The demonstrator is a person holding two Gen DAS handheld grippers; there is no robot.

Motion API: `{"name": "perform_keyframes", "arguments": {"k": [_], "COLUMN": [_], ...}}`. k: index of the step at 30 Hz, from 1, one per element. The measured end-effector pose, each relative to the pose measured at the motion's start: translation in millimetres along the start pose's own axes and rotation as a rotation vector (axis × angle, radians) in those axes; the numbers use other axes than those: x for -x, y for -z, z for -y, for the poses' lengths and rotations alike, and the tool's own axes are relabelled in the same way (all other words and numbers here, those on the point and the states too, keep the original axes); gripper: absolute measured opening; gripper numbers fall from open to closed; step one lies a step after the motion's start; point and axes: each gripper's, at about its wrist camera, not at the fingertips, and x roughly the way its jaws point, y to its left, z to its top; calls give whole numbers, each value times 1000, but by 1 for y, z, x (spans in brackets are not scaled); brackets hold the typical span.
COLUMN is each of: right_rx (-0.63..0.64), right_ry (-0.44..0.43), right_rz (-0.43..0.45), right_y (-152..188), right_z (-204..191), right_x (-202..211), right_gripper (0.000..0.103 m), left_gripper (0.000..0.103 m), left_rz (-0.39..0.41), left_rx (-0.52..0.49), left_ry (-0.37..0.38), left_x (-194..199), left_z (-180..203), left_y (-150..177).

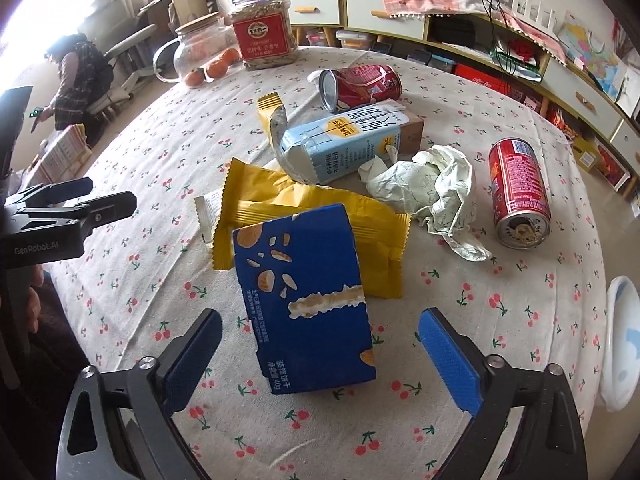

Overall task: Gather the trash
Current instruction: 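Grasp the second blue snack box with the right tool and lift it, then carry the blue box toward the bin with the right tool while the left tool reaches the yellow wrapper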

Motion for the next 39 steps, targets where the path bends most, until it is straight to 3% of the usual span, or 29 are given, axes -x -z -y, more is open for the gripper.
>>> {"name": "perform_keyframes", "arguments": {"k": [2,3,4,13,18,27,32,36,39], "right_rx": [-4,-5,-10,-71,-137,-250,-300,-326,-341], "right_ry": [5,1,-9,13,33,61,64,71,78], "right_rz": [-7,-11,-19,39,59,88,87,93,95], "right_y": [0,0,0,3,8,23,32,39,44], "right_z": [2,3,6,33,56,100,117,128,135], "right_x": [-2,-3,-4,17,31,52,58,64,68], "right_gripper": [75,63,60,60,60,60,60,60,60], "left_gripper": [102,102,102,102,102,102,102,102,102], "left_rz": [2,3,5,9,0,-21,30,55,37], "left_rx": [-1,-2,-3,-39,-75,-205,-394,-617,-694], "left_ry": [6,10,17,69,134,211,166,185,219], "left_x": [0,0,0,-2,-4,-2,6,13,7], "left_z": [1,1,2,17,33,77,118,157,168], "left_y": [0,0,0,1,0,-9,-9,-15,-19]}}
